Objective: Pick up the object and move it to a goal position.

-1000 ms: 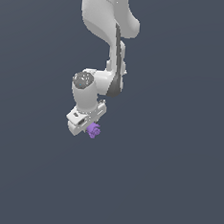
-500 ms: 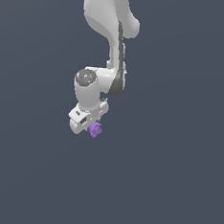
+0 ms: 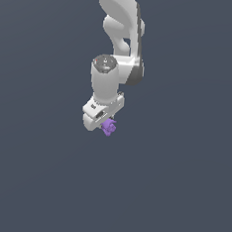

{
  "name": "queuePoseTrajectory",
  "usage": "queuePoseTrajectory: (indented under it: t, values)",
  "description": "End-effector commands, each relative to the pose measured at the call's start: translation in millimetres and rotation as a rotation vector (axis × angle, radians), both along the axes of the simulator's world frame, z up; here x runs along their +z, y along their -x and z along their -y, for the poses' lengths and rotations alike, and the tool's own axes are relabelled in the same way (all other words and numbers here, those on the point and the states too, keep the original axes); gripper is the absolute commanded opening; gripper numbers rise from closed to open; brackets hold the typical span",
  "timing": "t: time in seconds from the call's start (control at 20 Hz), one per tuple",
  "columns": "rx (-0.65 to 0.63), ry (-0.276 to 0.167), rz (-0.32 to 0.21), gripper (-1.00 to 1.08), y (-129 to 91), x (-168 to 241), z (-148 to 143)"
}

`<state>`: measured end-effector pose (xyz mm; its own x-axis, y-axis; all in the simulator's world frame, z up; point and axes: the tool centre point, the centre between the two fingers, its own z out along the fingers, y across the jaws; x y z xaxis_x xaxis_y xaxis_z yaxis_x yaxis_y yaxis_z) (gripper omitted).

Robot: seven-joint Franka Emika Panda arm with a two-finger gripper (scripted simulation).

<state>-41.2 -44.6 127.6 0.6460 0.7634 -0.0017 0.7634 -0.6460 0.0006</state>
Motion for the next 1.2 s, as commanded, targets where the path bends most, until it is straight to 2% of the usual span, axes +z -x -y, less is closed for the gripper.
queuePoseTrajectory:
  t: [0.0, 1.15]
  values:
    - [0.001, 0.001, 0.001, -1.00, 3.8, 21.6, -19.8]
    - [0.002, 0.000, 0.000, -1.00, 36.5, 240.1, -217.6]
